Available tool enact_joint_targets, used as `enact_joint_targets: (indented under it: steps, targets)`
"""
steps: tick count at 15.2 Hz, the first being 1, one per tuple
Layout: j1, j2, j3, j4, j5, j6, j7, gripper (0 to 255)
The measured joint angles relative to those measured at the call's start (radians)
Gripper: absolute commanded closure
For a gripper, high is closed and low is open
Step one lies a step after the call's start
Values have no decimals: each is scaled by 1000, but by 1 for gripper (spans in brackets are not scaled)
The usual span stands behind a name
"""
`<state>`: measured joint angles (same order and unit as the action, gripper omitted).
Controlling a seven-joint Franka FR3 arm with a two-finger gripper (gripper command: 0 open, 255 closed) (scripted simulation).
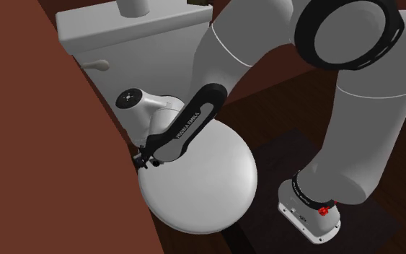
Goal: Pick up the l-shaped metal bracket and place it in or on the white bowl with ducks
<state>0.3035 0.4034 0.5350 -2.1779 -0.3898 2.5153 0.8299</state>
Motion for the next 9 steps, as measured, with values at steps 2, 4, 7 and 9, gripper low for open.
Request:
enact_joint_targets:
  steps: [2, 4, 7, 9]
  targets:
    - [12, 26, -16, 5, -23, 18, 15, 0]
    - [18, 39, -25, 6, -34, 28, 23, 0]
    - [20, 43, -27, 6, -38, 32, 25, 0]
    - [20, 43, -28, 6, -38, 33, 25, 0]
